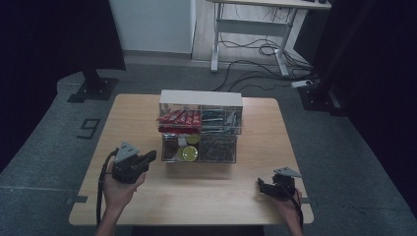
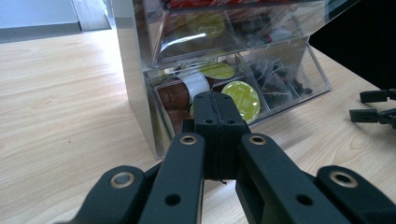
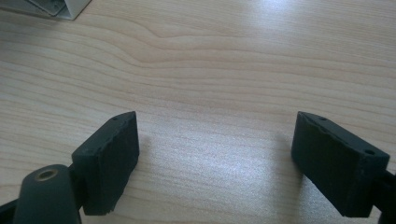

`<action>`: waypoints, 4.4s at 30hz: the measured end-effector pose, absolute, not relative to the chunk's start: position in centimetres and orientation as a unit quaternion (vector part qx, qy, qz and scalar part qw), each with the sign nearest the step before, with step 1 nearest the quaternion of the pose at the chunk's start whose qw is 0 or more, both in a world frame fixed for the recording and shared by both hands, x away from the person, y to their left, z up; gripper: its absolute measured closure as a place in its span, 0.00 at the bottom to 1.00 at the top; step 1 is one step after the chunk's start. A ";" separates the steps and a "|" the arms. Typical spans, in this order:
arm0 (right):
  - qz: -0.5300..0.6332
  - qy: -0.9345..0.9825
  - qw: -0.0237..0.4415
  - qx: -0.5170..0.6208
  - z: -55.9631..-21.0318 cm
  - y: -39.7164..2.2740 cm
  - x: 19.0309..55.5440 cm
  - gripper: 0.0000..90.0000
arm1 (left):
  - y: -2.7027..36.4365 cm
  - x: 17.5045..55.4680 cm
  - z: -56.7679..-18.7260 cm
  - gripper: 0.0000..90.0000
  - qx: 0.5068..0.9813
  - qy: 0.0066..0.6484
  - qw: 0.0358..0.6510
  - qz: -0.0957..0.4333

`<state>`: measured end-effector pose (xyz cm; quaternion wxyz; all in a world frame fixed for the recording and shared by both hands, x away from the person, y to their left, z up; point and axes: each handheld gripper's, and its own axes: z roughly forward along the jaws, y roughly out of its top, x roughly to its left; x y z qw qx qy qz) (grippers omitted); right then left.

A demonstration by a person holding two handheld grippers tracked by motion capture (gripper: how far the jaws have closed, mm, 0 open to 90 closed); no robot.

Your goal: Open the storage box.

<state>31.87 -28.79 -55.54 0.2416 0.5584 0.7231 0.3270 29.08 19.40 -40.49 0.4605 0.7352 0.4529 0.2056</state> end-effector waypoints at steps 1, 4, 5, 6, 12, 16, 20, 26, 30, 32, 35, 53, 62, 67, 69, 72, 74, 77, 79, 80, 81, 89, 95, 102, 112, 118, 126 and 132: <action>0.327 0.723 0.242 0.558 -55.5 -28.8 31.9 0.17 | 19.3 29.2 -40.4 1.00 0.736 0.452 0.461 0.205; 0.327 0.722 0.242 0.560 -55.5 -28.8 31.9 0.17 | 19.2 29.4 -40.3 1.00 0.737 0.451 0.461 0.202; 0.326 0.722 0.242 0.560 -55.5 -28.8 31.9 0.17 | 19.1 29.4 -40.2 1.00 0.738 0.450 0.461 0.202; 0.326 0.722 0.242 0.560 -55.5 -28.8 31.9 0.17 | 19.0 29.5 -40.2 1.00 0.738 0.450 0.461 0.201; 0.326 0.721 0.243 0.561 -55.5 -28.8 31.9 0.17 | 18.6 30.0 -39.9 1.00 0.739 0.447 0.463 0.200; 0.325 0.720 0.243 0.562 -55.5 -28.8 31.9 0.17 | 18.3 30.4 -39.7 1.00 0.742 0.445 0.461 0.199; 0.325 0.720 0.244 0.563 -55.5 -28.9 31.9 0.17 | 17.9 30.7 -39.5 1.00 0.743 0.442 0.461 0.198; 0.325 0.719 0.245 0.564 -55.5 -28.9 31.9 0.17 | 17.4 30.9 -39.1 1.00 0.747 0.435 0.461 0.199; 0.325 0.718 0.245 0.565 -55.5 -28.9 31.9 0.17 | 17.2 31.0 -38.9 1.00 0.747 0.433 0.465 0.196; 0.325 0.718 0.245 0.565 -55.5 -28.9 31.9 0.17 | 17.1 31.1 -38.7 1.00 0.747 0.433 0.466 0.194; 0.325 0.718 0.245 0.565 -55.5 -28.9 31.9 0.17 | 17.0 31.3 -38.6 1.00 0.749 0.431 0.465 0.193; 0.325 0.717 0.245 0.566 -55.5 -28.9 31.9 0.18 | 15.2 32.3 -37.6 1.00 0.758 0.417 0.465 0.187; 0.325 0.717 0.246 0.566 -55.5 -28.9 31.9 0.18 | 14.9 32.8 -36.8 1.00 0.756 0.414 0.471 0.187; 0.325 0.717 0.246 0.566 -55.5 -28.9 31.9 0.18 | 14.6 33.1 -36.4 1.00 0.757 0.412 0.472 0.185; 0.325 0.717 0.246 0.566 -55.5 -28.9 31.9 0.18 | 14.4 33.3 -36.3 1.00 0.757 0.412 0.471 0.186; 0.325 0.716 0.246 0.567 -55.5 -28.9 31.9 0.18 | 14.1 33.6 -36.3 1.00 0.758 0.412 0.471 0.183; 0.324 0.717 0.245 0.566 -55.5 -28.9 31.9 0.18 | 14.0 33.7 -36.3 1.00 0.758 0.412 0.471 0.184; 0.324 0.717 0.245 0.566 -55.5 -28.9 31.9 0.18 | 13.9 34.1 -36.2 1.00 0.759 0.413 0.470 0.182; 0.325 0.717 0.245 0.566 -55.5 -28.9 31.9 0.18 | 13.9 34.3 -36.1 1.00 0.757 0.415 0.470 0.181; 0.325 0.717 0.245 0.566 -55.5 -28.9 31.9 0.18 | 13.9 34.3 -36.1 1.00 0.757 0.415 0.470 0.182; 0.324 0.717 0.245 0.566 -55.5 -28.9 31.9 0.18 | 13.9 34.4 -36.0 1.00 0.757 0.416 0.469 0.184; 0.325 0.717 0.245 0.567 -55.5 -28.9 31.9 0.18 | 14.0 34.9 -35.3 1.00 0.755 0.418 0.469 0.185; 0.324 0.717 0.245 0.567 -55.5 -28.9 31.9 0.18 | 14.0 34.9 -34.8 1.00 0.755 0.418 0.465 0.196; 0.324 0.717 0.245 0.567 -55.5 -28.9 31.9 0.18 | 14.2 35.1 -34.6 1.00 0.753 0.419 0.471 0.188; 0.324 0.716 0.246 0.567 -55.5 -28.9 31.9 0.18 | 14.6 35.6 -33.6 1.00 0.750 0.419 0.477 0.186; 0.324 0.716 0.247 0.567 -55.5 -28.9 31.9 0.18 | 14.8 36.1 -33.3 1.00 0.746 0.423 0.481 0.182; 0.324 0.716 0.247 0.567 -55.5 -28.9 31.9 0.18 | 15.2 36.5 -32.7 1.00 0.739 0.428 0.485 0.188; 0.324 0.716 0.247 0.567 -55.5 -28.9 31.9 0.18 | 15.4 36.8 -32.3 1.00 0.736 0.430 0.487 0.191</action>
